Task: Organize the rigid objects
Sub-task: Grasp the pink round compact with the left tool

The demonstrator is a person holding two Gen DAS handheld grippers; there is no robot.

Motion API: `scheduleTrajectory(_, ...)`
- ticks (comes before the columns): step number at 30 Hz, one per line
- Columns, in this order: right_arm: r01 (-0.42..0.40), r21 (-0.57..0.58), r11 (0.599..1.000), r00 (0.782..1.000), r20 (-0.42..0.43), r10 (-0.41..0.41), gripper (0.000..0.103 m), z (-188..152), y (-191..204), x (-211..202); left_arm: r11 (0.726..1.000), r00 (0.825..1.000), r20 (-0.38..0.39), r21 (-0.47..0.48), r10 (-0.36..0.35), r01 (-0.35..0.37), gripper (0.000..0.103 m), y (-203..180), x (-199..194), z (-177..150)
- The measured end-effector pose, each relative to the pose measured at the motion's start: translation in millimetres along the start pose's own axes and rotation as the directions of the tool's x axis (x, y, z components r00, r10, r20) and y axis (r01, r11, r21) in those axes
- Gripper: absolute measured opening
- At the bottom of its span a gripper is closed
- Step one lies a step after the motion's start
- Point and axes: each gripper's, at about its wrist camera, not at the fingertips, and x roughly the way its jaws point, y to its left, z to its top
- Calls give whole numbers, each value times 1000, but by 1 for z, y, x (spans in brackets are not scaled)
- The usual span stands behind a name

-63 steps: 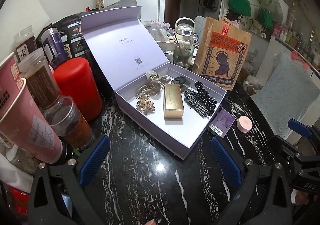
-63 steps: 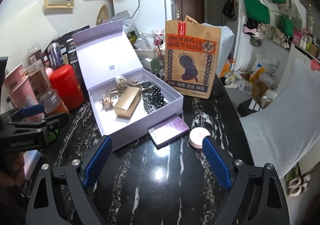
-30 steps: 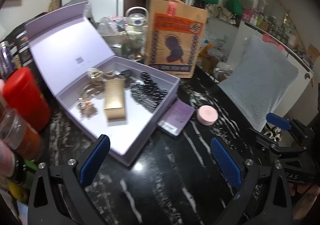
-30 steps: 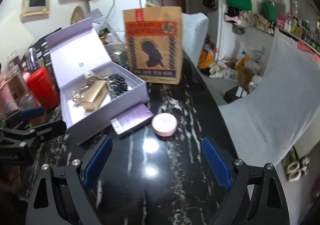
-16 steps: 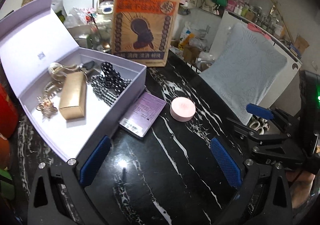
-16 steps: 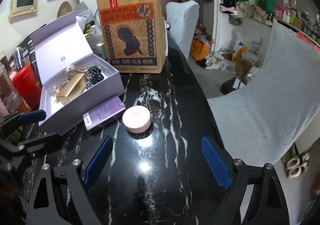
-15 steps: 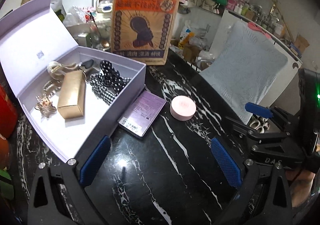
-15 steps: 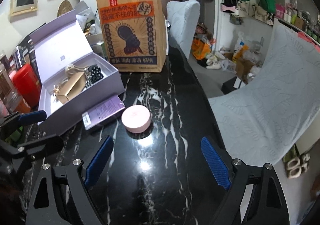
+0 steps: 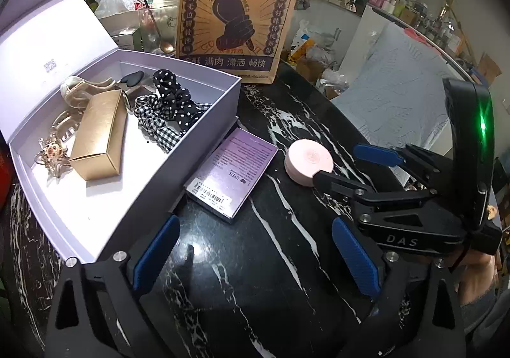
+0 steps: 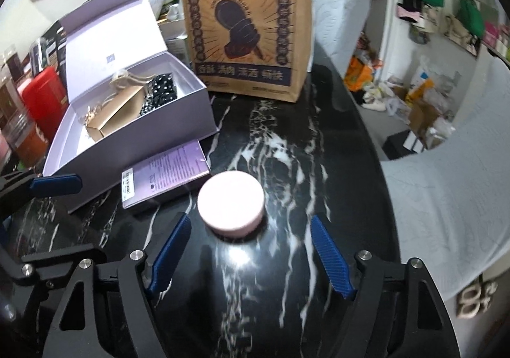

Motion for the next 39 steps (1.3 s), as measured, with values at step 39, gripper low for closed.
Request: scheduleTrajectory(39, 83, 124, 989, 996, -35, -79, 51, -28, -67, -11, 975, 983, 28, 138, -181, 176, 93, -39, 57, 35)
